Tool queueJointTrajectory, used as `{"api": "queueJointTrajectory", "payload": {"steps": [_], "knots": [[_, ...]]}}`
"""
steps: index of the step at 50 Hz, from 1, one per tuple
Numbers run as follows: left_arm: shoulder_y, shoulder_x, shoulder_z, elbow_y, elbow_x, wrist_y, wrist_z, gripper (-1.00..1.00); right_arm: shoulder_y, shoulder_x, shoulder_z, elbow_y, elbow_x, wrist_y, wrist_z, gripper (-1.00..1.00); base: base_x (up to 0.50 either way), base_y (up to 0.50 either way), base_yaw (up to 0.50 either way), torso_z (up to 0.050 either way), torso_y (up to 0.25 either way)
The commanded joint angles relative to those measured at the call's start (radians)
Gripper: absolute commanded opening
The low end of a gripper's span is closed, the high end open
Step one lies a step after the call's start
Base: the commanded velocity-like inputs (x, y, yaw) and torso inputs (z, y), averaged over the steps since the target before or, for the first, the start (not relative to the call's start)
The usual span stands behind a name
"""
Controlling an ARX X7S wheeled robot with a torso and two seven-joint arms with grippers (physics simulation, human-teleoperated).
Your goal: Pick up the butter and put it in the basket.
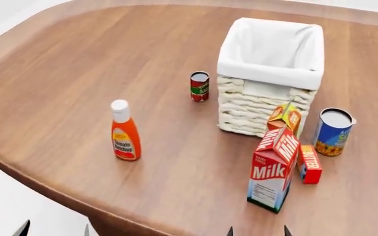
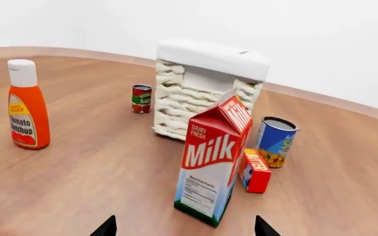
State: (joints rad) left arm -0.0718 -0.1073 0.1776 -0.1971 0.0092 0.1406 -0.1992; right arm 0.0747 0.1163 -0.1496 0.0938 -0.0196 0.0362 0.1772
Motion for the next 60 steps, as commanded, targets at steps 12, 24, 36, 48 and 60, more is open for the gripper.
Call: {"api": "queueJointTrajectory", "payload": {"steps": [12, 24, 36, 48, 60], "knots": [[0.004, 0.010, -0.007, 0.003, -0.019, 0.007, 0.004, 1.00, -0.003, -0.010, 0.004, -0.015, 0.015, 0.016, 0.009, 1.00, -0.01, 0.02, 0.08, 0.000, 0.000], [0.001, -0.001, 0.009, -0.007, -0.026, 0.014, -0.007, 1.00, 0.000, -0.005, -0.004, -0.006, 0.065, -0.008, -0.011, 1.00, 0.00, 0.00, 0.00, 0.000, 0.000], [0.003, -0.009, 0.024, -0.002, -0.035, 0.014, -0.016, 1.00, -0.010, 0.007, -0.011, -0.032, 0.088, -0.012, -0.009, 1.00, 0.13, -0.42, 0.00, 0.000, 0.000], [0.003, -0.017, 0.034, 0.003, -0.045, 0.014, -0.024, 1.00, -0.009, 0.015, -0.024, -0.040, 0.091, -0.006, 0.002, 1.00, 0.15, -0.48, 0.00, 0.000, 0.000], [0.003, -0.024, 0.045, 0.007, -0.053, 0.013, -0.032, 1.00, -0.002, 0.022, -0.035, -0.033, 0.097, -0.009, 0.012, 1.00, 0.15, -0.48, 0.00, 0.000, 0.000]]}}
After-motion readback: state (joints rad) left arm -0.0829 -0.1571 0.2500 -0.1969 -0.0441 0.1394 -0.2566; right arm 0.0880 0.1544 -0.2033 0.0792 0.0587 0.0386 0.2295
